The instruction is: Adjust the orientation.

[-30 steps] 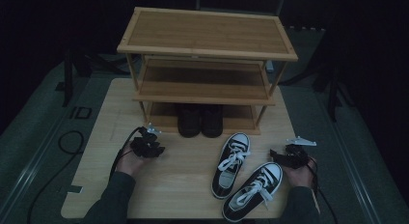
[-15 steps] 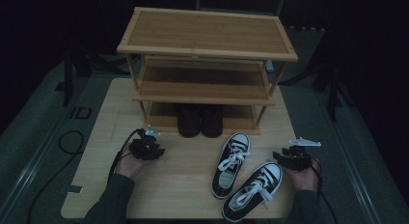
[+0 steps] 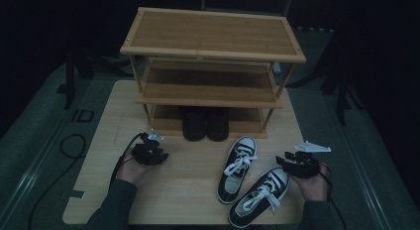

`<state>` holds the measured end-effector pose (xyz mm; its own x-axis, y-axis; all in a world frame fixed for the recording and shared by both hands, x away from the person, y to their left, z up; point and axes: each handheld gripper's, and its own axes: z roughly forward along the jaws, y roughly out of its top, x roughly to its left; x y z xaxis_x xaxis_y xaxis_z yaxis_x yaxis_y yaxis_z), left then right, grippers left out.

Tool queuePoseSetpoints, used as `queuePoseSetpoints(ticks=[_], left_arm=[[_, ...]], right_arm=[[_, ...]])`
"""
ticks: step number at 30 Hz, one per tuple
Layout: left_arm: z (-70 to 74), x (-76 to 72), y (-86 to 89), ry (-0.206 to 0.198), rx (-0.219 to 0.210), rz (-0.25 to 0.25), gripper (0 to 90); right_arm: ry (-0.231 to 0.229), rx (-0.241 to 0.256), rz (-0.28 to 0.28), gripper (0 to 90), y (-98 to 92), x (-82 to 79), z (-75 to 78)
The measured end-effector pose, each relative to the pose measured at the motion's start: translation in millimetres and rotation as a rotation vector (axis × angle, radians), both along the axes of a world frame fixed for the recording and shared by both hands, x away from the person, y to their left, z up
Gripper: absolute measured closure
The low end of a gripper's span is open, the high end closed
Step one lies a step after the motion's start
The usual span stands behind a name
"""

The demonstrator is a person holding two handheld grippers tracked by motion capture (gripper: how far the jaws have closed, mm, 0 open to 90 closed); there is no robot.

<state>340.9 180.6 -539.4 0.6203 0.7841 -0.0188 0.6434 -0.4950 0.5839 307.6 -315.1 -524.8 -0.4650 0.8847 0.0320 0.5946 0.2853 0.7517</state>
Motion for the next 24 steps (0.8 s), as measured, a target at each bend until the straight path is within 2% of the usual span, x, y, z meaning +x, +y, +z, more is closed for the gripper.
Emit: queuePoseSetpoints(ticks=[9,18,24], left_arm=[[0.0,-0.8,-0.2,0.000,0.005,-0.004,66.2],[-1.9,-0.3,0.3,0.005,0.009,0.000,66.2],[-2.2,-0.5,0.9,0.004,0.009,0.000,66.2]], right_arm=[[0.001,0.018,0.066,54.2,9.9,-16.8,10.7],[0.022,0.013,0.127,54.3,24.2,-31.0,11.7],[0.056,-0.003,0.157,57.7,29.5,-35.2,10.4]])
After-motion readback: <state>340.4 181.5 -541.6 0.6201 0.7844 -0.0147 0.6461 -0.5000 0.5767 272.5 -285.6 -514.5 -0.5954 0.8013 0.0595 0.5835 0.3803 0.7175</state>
